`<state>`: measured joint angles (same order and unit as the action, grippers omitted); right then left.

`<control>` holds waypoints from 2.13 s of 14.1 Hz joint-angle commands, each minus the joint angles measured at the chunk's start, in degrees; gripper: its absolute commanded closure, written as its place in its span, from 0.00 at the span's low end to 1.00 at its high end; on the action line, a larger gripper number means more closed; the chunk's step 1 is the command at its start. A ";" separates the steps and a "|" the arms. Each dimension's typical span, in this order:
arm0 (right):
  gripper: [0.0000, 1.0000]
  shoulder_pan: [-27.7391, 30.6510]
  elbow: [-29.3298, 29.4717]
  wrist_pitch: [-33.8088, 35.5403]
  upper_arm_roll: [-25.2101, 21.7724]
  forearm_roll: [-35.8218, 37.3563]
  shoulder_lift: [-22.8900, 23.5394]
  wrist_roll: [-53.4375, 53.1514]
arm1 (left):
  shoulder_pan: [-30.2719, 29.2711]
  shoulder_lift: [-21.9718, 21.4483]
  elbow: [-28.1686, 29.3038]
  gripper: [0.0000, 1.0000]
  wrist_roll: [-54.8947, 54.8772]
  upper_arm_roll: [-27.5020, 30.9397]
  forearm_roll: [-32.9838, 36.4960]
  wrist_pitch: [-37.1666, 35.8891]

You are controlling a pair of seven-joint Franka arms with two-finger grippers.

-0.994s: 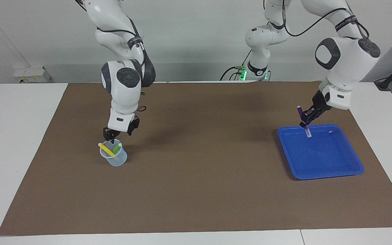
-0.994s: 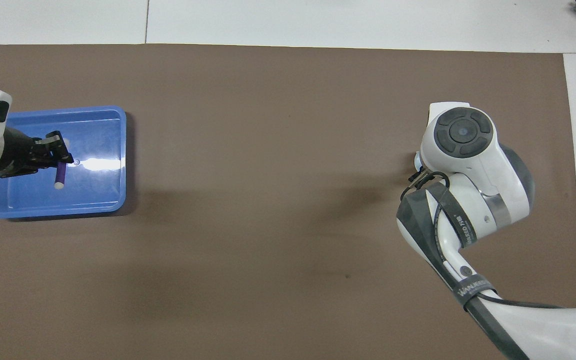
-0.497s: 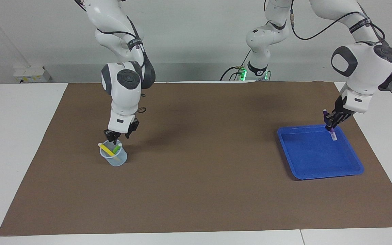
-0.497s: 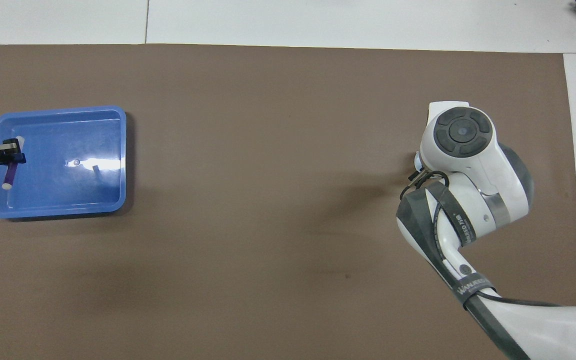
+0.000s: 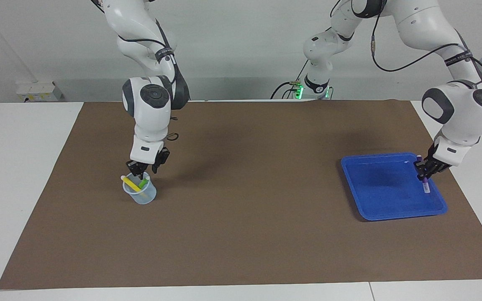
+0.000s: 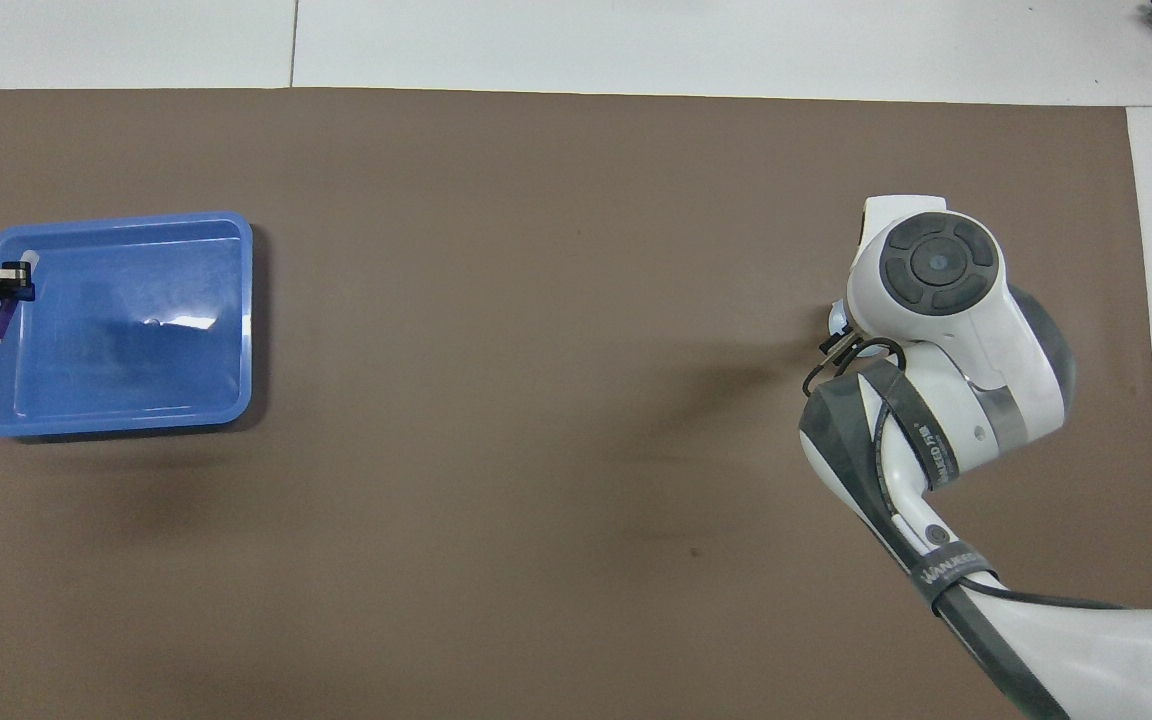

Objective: Right arm passes pens to left for tray arrangement
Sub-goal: 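Lower the purple pen into the tray and open the left gripper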

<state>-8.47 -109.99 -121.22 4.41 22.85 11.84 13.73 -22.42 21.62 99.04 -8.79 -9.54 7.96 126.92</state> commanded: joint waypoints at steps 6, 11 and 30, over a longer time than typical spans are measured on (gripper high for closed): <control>0.63 0.83 0.30 -1.66 0.34 1.23 0.99 1.21 | -1.92 6.86 -4.57 1.00 -2.19 -0.57 0.66 6.06; 0.64 1.35 0.39 -2.09 0.34 1.23 0.99 1.30 | -2.28 6.60 0.44 1.00 -2.37 -0.57 0.66 11.24; 0.94 1.18 3.02 -0.08 0.42 1.14 1.70 1.47 | -2.37 5.19 4.14 0.63 -2.20 -0.66 0.57 10.63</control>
<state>-7.84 -109.05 -122.70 4.40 22.91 12.71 13.78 -24.48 28.30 101.50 -10.55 -9.75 8.00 137.65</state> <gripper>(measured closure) 0.819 0.656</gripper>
